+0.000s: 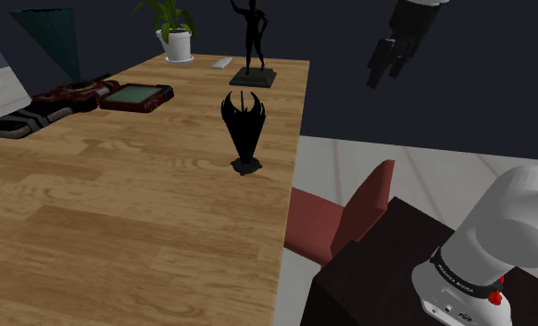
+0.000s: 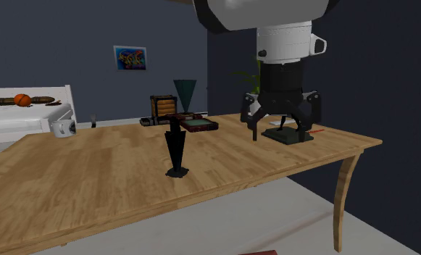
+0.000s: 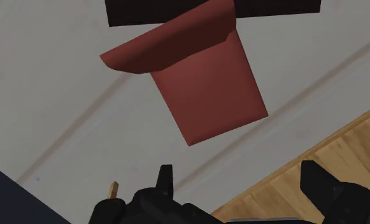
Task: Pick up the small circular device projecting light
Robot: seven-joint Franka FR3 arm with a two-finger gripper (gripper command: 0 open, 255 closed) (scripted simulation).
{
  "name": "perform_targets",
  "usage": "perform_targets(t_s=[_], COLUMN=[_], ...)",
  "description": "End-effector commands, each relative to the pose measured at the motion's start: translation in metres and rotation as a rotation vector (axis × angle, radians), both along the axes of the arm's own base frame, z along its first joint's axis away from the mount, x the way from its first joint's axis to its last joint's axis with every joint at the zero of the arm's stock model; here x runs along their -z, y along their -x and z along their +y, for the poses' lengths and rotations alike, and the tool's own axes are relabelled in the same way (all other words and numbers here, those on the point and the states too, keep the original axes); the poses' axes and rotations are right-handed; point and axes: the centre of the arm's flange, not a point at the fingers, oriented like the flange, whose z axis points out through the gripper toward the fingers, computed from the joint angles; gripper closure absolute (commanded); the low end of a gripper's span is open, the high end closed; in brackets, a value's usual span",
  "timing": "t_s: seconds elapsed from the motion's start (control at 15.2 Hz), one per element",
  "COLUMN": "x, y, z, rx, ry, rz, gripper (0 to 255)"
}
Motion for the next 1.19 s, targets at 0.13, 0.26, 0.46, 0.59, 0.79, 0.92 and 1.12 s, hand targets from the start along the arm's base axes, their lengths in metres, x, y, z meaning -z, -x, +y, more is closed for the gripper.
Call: perform_targets(t_s=[0.13, 0.26, 0.46, 0.59, 0.79, 0.92, 1.12], x=[-0.004, -0.008, -0.013, -0.016, -0.021, -0.024, -0.028], y=[-0.017, -0.034, -0.058, -0.073, -0.095, -0.110, -0.130], z=[0.021, 0.042, 0.074, 0.096, 0.129, 0.152, 0.187], rx=[-0.023, -0.046, -0.081, -0.104, -0.138, -0.161, -0.196], ry=[-0.003, -0.007, -0.012, -0.016, -0.021, -0.024, -0.030], rz=[0.017, 0.035, 0.061, 0.078, 0.104, 0.122, 0.148], gripper=[0, 0, 0, 0, 0, 0, 0])
